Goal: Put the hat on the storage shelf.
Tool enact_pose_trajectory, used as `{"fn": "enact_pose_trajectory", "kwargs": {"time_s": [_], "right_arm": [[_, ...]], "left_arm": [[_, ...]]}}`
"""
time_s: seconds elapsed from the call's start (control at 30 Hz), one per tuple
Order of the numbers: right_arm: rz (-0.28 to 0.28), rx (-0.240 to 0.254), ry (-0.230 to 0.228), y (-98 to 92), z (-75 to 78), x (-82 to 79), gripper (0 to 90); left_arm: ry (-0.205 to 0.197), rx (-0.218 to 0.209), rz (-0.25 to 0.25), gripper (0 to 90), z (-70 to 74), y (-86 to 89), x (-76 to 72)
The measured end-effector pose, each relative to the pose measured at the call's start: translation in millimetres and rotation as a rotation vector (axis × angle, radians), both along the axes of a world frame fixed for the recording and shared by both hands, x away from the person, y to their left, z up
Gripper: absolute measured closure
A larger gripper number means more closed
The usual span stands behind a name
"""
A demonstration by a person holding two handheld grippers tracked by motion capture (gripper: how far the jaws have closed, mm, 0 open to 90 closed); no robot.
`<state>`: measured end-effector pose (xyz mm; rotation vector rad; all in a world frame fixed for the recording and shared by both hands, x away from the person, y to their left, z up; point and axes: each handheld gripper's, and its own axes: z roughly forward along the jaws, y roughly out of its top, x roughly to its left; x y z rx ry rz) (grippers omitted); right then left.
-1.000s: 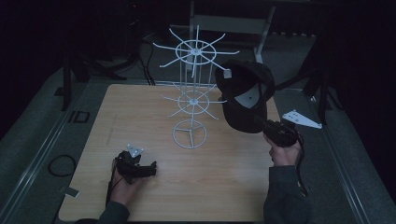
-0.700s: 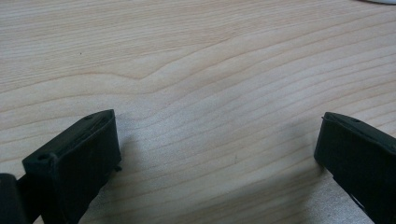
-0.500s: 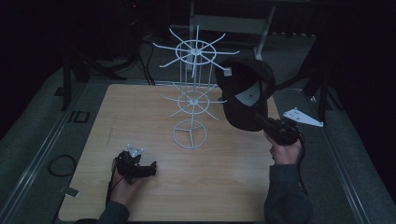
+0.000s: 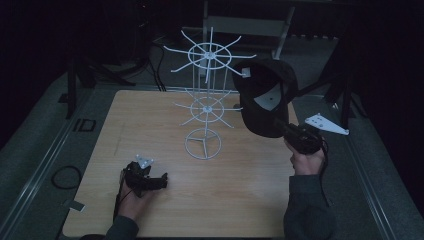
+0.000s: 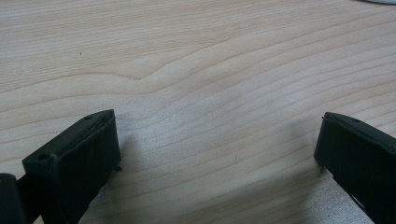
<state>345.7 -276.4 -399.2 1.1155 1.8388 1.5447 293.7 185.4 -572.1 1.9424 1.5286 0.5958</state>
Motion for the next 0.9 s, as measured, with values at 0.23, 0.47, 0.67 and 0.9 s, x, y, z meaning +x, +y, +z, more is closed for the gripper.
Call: {"fn": "enact_pose_trajectory", "kwargs": {"time_s": [0.23, 0.47, 0.67, 0.9], "right_arm": [[-0.002, -0.002, -0.016, 0.3, 6.0, 0.2, 86.3], [-0.005, -0.005, -0.028, 1.8, 12.1, 1.0, 86.3], [-0.006, -0.009, -0.038, 2.8, 17.2, 2.2, 86.3], [-0.006, -0.009, -0.048, 4.1, 21.4, 4.0, 86.3]], "left_arm": [[-0.001, 0.005, -0.002, 0.1, 0.1, 0.3, 0.1], [0.0, 0.002, -0.001, 0.1, 0.0, 0.1, 0.0], [0.0, 0.001, 0.0, 0.1, 0.0, 0.1, 0.0], [0.0, 0.001, -0.001, 0.1, 0.1, 0.1, 0.0]]}}
